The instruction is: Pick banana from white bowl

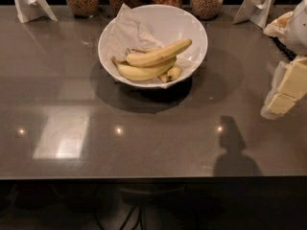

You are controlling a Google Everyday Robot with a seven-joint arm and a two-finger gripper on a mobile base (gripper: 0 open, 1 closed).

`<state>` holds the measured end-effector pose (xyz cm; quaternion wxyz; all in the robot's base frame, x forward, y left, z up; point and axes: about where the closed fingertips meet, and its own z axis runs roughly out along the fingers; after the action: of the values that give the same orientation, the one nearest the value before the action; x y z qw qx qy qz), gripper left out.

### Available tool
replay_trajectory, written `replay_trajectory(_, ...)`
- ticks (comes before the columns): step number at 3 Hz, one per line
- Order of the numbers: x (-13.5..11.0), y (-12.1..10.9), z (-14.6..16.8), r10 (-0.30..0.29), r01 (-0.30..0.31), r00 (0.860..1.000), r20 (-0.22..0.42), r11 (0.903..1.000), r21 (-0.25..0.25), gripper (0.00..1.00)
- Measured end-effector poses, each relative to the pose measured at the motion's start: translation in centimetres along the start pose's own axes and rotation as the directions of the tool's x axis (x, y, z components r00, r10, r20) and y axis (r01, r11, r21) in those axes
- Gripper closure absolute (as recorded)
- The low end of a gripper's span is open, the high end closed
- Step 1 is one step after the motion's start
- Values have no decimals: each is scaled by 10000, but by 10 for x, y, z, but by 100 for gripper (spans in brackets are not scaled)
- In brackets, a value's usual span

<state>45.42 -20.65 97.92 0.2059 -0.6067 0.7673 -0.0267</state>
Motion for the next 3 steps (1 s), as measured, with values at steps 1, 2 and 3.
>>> replay_trajectory(1,-24,-23,5,-216,113,9902,1381,9971,752,0)
replay_trajectory(2,-54,-44,11,-652,348,9689,2388,9910,1292,0)
replay_trajectory(3,-94,-68,31,-1287,940,9473,2934,9871,1295,0)
